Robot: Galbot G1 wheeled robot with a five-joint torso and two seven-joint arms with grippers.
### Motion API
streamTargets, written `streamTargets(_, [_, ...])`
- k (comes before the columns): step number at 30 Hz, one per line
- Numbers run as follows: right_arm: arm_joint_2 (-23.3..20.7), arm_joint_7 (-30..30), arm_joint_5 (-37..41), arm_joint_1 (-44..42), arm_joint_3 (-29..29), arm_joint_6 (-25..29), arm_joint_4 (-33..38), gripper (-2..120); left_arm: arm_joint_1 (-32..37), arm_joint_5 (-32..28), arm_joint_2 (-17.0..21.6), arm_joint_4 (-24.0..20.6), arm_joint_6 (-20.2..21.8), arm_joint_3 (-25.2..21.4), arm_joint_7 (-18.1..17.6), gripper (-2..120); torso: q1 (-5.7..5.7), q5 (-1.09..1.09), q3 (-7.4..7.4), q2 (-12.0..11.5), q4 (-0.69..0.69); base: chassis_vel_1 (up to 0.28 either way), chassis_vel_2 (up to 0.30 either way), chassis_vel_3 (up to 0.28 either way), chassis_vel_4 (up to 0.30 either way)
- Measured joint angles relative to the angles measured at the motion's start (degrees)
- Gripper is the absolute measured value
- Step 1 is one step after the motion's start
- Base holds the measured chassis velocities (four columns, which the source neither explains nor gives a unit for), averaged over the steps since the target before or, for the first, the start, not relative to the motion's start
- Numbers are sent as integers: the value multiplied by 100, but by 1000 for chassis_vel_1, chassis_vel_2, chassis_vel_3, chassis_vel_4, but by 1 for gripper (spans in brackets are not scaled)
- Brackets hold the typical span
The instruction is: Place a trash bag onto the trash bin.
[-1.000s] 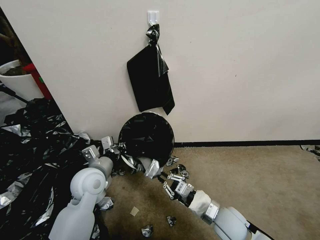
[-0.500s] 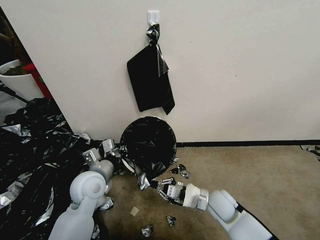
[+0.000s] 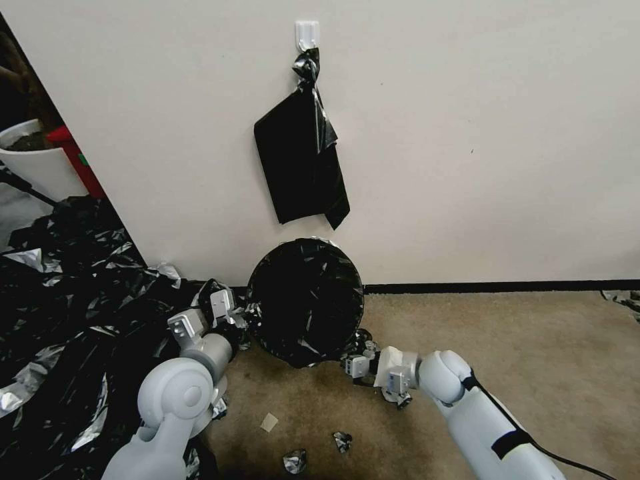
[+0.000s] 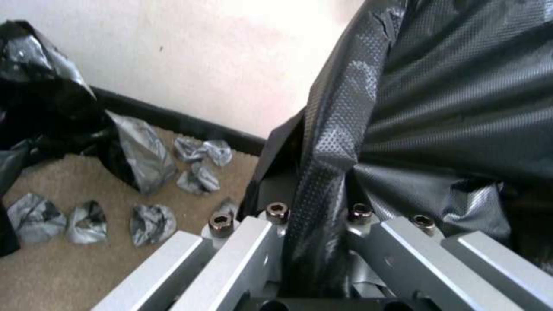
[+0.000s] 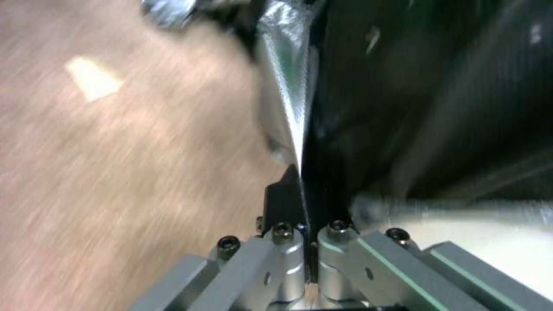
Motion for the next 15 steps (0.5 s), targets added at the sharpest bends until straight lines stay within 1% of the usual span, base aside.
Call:
streamTargets(2, [-118,-505,-137,-131,277,185,138,9,-47,-3,-4,11,-59,-10,9,3,0,0,0,0,-1,0,0,0,0])
streamTargets(3, [-159,-654,-104,-168,347,243,177,12,-65,-5,-4,26,-85,-10,12,3,0,1,0,0,-1,0,0,0,0])
streamTargets(4, [-159,-654,-104,-168,347,243,177,12,-65,-5,-4,26,-85,-10,12,3,0,1,0,0,-1,0,0,0,0])
streamTargets(5, [-218,-855,34,-209,415,298,211,17,-87,-7,-4,38,-109,-9,14,3,0,0,0,0,0,0,0,0,0])
streamTargets(7, [-420,-1344,873,-307,473,365,232,27,-134,-5,-10,68,-167,-3,21,3,0,1,0,0,-1,0,0,0,0])
streamTargets(8, [-501,-1452,1210,-347,457,350,232,30,-148,2,-17,81,-197,3,24,3,0,0,0,0,0,0,0,0,0])
streamTargets(9, [-501,-1452,1210,-347,457,350,232,30,-148,2,-17,81,-197,3,24,3,0,0,0,0,0,0,0,0,0])
streamTargets(10, [-648,-1641,1843,-432,427,266,232,37,-160,14,-34,107,-238,15,27,3,0,1,0,0,-1,0,0,0,0])
streamTargets(11, [-725,-1738,2168,-476,441,224,231,41,-165,20,-45,121,-256,19,30,3,0,1,0,0,-1,0,0,0,0])
streamTargets(12, [-785,-1821,2441,-512,499,202,231,45,-168,24,-52,131,-274,22,35,3,0,2,0,0,-1,0,0,0,0])
streamTargets(13, [-785,-1821,2441,-512,499,202,231,45,-168,24,-52,131,-274,22,35,3,0,2,0,0,-1,0,0,0,0])
streamTargets(14, [-822,-1861,2596,-534,551,197,229,48,-169,30,-54,136,-285,23,40,3,0,2,0,0,-1,0,0,0,0])
streamTargets(15, [-921,-1953,3047,-582,675,194,201,56,-168,55,-59,150,-315,27,69,3,0,-1,0,0,-1,0,0,0,0])
